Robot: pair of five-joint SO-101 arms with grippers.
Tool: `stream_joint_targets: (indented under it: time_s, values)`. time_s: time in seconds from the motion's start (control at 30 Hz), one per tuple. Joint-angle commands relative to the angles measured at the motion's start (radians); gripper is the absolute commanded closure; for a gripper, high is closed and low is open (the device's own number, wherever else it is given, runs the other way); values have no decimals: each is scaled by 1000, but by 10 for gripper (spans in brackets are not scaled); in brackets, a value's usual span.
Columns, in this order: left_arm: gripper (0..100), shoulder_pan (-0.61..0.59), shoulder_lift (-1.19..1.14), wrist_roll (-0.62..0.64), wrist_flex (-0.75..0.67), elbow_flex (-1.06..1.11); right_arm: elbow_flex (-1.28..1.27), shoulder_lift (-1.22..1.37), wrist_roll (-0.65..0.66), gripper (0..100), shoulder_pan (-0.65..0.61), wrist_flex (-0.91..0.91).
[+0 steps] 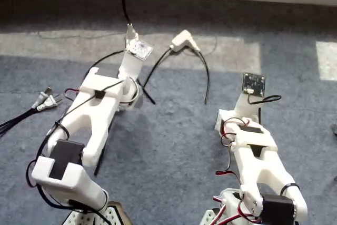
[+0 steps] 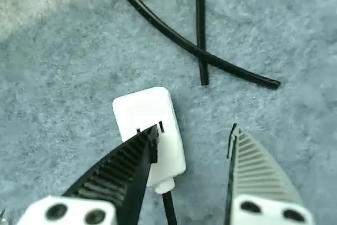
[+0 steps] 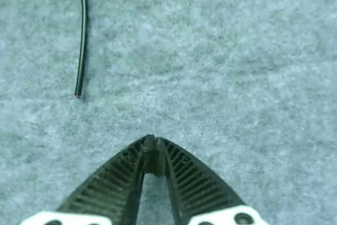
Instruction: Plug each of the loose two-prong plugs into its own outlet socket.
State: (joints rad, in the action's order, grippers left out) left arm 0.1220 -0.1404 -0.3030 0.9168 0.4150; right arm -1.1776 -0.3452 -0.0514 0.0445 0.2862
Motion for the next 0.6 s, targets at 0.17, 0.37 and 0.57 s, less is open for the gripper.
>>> stream_joint_targets:
  time_s: [0.17, 0.37, 0.57]
  values:
    - [780, 154, -8, 43, 91, 1, 48, -4, 11, 991, -10, -2]
    - [780, 189, -2, 68, 117, -4, 50, -4, 11, 991, -10, -2]
    - [780, 289, 202, 149, 213, -30, 50, -4, 11, 991, -10, -2]
